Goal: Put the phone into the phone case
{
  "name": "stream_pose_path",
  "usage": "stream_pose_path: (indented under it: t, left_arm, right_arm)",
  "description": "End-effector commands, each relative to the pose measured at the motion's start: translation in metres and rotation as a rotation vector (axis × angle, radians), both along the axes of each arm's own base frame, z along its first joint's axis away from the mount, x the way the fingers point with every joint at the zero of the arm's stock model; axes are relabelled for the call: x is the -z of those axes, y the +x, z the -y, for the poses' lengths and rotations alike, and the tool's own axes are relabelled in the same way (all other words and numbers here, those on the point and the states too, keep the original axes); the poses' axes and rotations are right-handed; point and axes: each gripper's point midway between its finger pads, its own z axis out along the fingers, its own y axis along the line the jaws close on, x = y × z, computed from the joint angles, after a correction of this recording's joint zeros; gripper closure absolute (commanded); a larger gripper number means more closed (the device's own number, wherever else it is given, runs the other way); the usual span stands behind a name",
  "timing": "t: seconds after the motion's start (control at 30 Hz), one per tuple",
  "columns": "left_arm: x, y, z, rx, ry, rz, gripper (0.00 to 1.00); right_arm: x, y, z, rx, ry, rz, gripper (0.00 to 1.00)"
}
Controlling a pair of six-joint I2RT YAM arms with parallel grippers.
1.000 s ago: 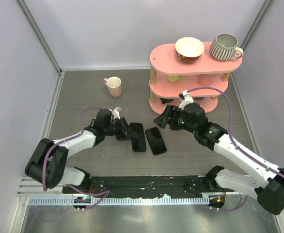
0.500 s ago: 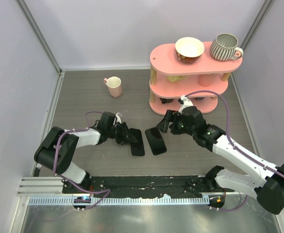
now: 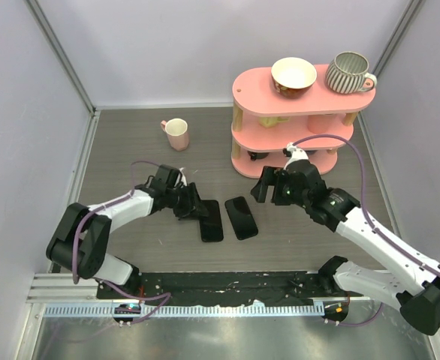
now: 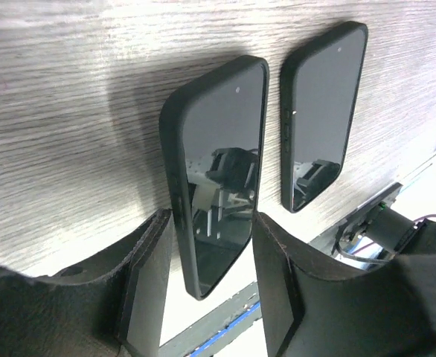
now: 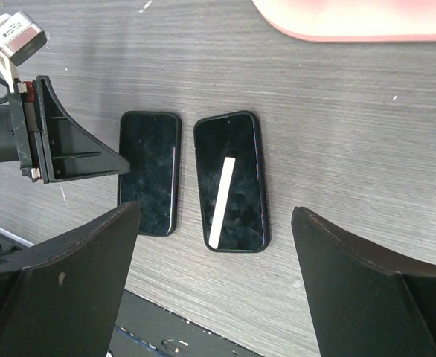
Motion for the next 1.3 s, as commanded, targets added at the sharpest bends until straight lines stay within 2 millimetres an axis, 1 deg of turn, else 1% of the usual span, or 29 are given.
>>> stream_pose_path:
  t: [0.0,0.03,0.07,0.1,0.13,0.17,0.2,0.23,0.3,0.33,0.4,0.43,0.5,0.6,0.67,0.73,0.77,0.83,0.87,0.9,0.97,1.0,1.07,1.1,1.27]
  left_arm:
    - [-0.037,0.013,-0.008,0.02,0.048,0.123,0.49]
    - [-0.041,0.013,-0.011,0.019,0.062,0.128,0.48]
    - [-0.051,0.016,-0.011,0.019,0.059,0.157,0.35]
    - [-0.064,0.018,-0.011,0.028,0.052,0.204,0.31]
    - [-0.073,0.017,-0.011,0.036,0.045,0.228,0.01]
    - [-0.087,0.02,-0.009,0.042,0.026,0.268,0.0]
    - [-0.105,0.02,-0.007,0.068,0.0,0.333,0.0]
    - [-0.118,0.017,-0.003,0.093,-0.034,0.359,0.0]
    - [-0.147,0.017,0.002,0.126,-0.086,0.441,0.0]
    - [-0.164,0.014,0.003,0.142,-0.113,0.496,0.0]
    - [-0.189,0.008,0.008,0.172,-0.176,0.572,0.0]
    - [-0.206,0.003,0.007,0.181,-0.209,0.627,0.0]
    - [-0.223,-0.006,0.01,0.208,-0.266,0.692,0.0]
    - [-0.246,-0.019,0.006,0.22,-0.319,0.791,0.0]
    - [-0.253,-0.027,0.004,0.222,-0.338,0.83,0.0]
    - [-0.259,-0.031,0.003,0.23,-0.357,0.861,0.0]
    - [-0.263,-0.036,0.001,0.229,-0.367,0.886,0.0]
    - [-0.274,-0.041,0.0,0.227,-0.396,0.928,0.0]
    - [-0.275,-0.043,0.0,0.228,-0.405,0.939,0.0]
    - [-0.283,-0.046,-0.002,0.227,-0.419,0.966,0.0]
    - [-0.287,-0.049,-0.004,0.222,-0.422,0.986,0.0]
    - [-0.294,-0.052,-0.005,0.221,-0.431,1.01,0.0]
    - [-0.297,-0.054,-0.007,0.212,-0.436,1.027,0.0]
    - [-0.302,-0.056,-0.008,0.21,-0.445,1.052,0.0]
    - [-0.303,-0.059,-0.009,0.204,-0.459,1.055,0.0]
  right_arm:
    - [-0.037,-0.004,0.01,-0.01,-0.022,0.066,0.1]
    - [-0.041,-0.006,0.012,-0.012,-0.026,0.065,0.09]
    - [-0.044,-0.007,0.014,-0.009,-0.029,0.069,0.08]
    - [-0.048,-0.009,0.019,0.009,-0.03,0.072,0.08]
    - [-0.057,-0.008,0.021,0.036,-0.014,0.083,0.07]
    - [-0.06,-0.008,0.024,0.056,-0.01,0.082,0.06]
    - [-0.064,-0.01,0.029,0.075,-0.01,0.082,0.06]
    - [-0.072,-0.008,0.033,0.113,0.0,0.095,0.05]
    - [-0.078,-0.008,0.038,0.137,0.006,0.108,0.05]
    - [-0.081,-0.008,0.041,0.155,0.011,0.121,0.05]
    - [-0.087,-0.007,0.045,0.183,0.029,0.142,0.04]
    - [-0.09,-0.009,0.048,0.192,0.04,0.152,0.04]
    - [-0.094,-0.01,0.048,0.198,0.061,0.166,0.04]
    - [-0.109,-0.018,0.048,0.166,0.104,0.198,0.04]
    - [-0.125,-0.024,0.049,0.142,0.135,0.241,0.04]
    - [-0.131,-0.028,0.05,0.115,0.143,0.278,0.04]
    - [-0.138,-0.033,0.054,0.115,0.162,0.307,0.04]
    - [-0.141,-0.036,0.058,0.12,0.177,0.328,0.04]
    - [-0.144,-0.038,0.058,0.122,0.194,0.338,0.04]
    - [-0.147,-0.042,0.058,0.112,0.218,0.351,0.04]
    - [-0.149,-0.045,0.058,0.105,0.243,0.358,0.04]
    - [-0.15,-0.047,0.058,0.102,0.258,0.365,0.04]
    - [-0.151,-0.05,0.057,0.098,0.278,0.367,0.04]
    - [-0.153,-0.051,0.059,0.098,0.288,0.378,0.04]
    - [-0.162,-0.054,0.064,0.109,0.304,0.415,0.04]
